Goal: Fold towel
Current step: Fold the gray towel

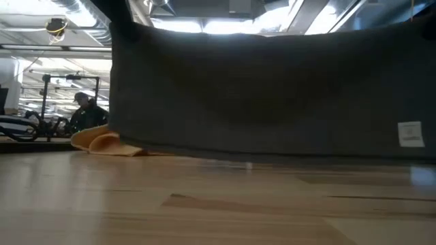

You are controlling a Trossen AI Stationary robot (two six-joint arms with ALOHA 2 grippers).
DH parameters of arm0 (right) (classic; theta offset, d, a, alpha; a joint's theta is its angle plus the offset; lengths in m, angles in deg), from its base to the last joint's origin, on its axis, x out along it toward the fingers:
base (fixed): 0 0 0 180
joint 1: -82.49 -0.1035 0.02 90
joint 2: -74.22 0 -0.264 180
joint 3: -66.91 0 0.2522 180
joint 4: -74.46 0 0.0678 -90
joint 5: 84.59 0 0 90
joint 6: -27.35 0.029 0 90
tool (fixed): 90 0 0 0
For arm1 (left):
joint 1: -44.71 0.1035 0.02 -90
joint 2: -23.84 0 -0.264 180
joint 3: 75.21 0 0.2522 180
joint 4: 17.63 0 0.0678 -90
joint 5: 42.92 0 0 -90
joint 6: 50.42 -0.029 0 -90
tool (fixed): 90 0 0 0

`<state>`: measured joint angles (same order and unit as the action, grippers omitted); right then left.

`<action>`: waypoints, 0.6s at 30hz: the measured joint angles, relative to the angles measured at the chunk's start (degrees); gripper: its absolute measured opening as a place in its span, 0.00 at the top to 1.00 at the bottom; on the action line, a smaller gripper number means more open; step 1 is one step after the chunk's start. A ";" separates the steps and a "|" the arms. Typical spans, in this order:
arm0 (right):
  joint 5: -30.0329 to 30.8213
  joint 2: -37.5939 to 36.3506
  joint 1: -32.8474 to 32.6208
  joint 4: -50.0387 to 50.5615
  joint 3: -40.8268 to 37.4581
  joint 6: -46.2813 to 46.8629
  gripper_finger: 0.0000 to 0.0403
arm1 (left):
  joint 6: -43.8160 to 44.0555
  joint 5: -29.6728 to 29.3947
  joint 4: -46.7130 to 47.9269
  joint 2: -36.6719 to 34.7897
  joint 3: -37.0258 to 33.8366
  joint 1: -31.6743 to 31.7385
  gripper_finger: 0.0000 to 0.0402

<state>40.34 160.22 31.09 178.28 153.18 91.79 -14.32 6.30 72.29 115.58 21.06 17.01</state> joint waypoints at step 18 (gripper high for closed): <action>-12.30 -5.14 -2.47 -14.91 0.04 -4.51 1.00 | 3.83 16.21 -4.92 -0.29 0.39 -4.08 1.00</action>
<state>28.04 155.08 28.62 163.37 153.23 87.29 -10.48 22.50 67.37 115.29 21.45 12.93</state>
